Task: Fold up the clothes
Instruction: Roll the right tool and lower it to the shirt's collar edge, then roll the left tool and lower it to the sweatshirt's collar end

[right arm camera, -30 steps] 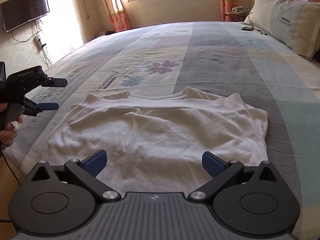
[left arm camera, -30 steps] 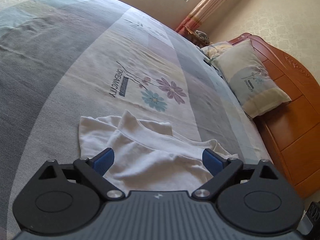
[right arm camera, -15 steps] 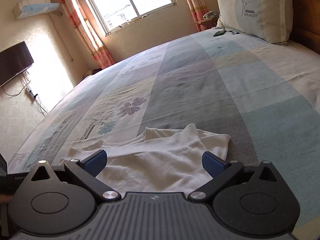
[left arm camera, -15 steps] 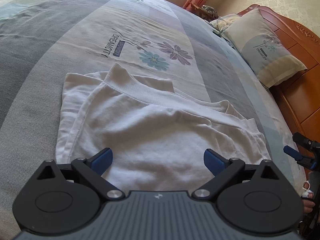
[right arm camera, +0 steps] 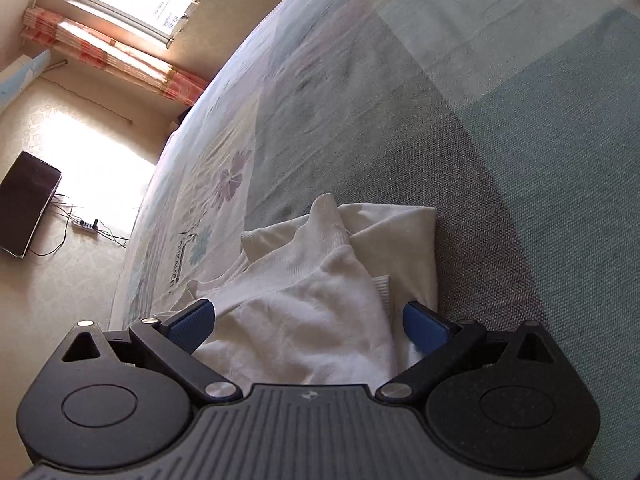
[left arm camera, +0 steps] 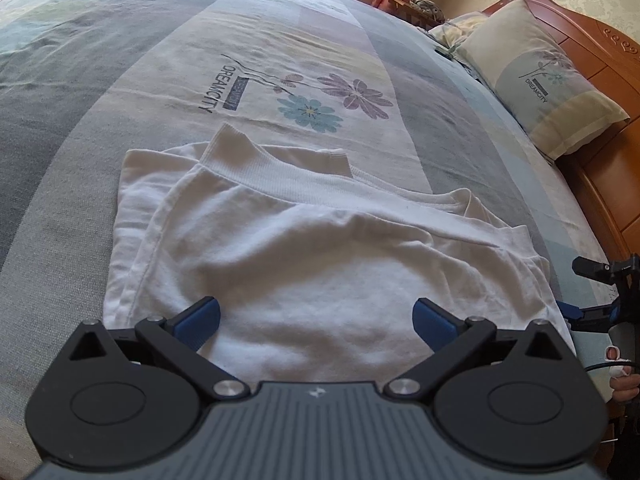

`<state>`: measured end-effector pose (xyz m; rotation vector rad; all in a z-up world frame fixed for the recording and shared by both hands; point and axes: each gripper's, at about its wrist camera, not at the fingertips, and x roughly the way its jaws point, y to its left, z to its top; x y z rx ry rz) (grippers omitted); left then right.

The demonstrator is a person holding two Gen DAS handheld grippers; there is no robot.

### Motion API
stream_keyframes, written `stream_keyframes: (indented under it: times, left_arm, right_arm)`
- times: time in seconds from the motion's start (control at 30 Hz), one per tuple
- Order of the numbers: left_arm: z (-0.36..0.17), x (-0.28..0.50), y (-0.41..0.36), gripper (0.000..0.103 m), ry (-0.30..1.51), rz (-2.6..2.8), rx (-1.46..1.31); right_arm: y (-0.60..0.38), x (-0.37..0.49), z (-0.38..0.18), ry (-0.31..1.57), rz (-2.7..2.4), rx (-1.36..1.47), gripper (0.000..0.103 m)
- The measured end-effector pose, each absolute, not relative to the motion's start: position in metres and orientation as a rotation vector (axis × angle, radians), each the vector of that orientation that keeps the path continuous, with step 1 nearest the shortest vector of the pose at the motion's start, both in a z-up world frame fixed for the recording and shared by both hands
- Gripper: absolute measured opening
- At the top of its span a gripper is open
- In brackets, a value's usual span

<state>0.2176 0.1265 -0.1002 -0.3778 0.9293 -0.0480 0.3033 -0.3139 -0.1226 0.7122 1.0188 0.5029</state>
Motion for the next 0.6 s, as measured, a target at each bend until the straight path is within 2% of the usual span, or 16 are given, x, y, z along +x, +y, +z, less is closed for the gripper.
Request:
stream_keyframes:
  times: [0.27,0.47,0.6]
  left_arm:
    - [-0.099,0.221,0.120,0.102,0.947,-0.034,-0.334]
    - [-0.098,0.221,0.121,0.102,0.952,-0.041,-0.338]
    - [-0.097,0.221,0.122,0.102,0.956,-0.046,-0.340]
  right_arm:
    - [-0.322,0.293,-0.117,1.007,0.511,0.825,0.103]
    - [-0.323,0.277,-0.120,1.054,0.460,0.762,0.103]
    - [-0.325,0.287,-0.100,0.959,0.455,0.770,0.103]
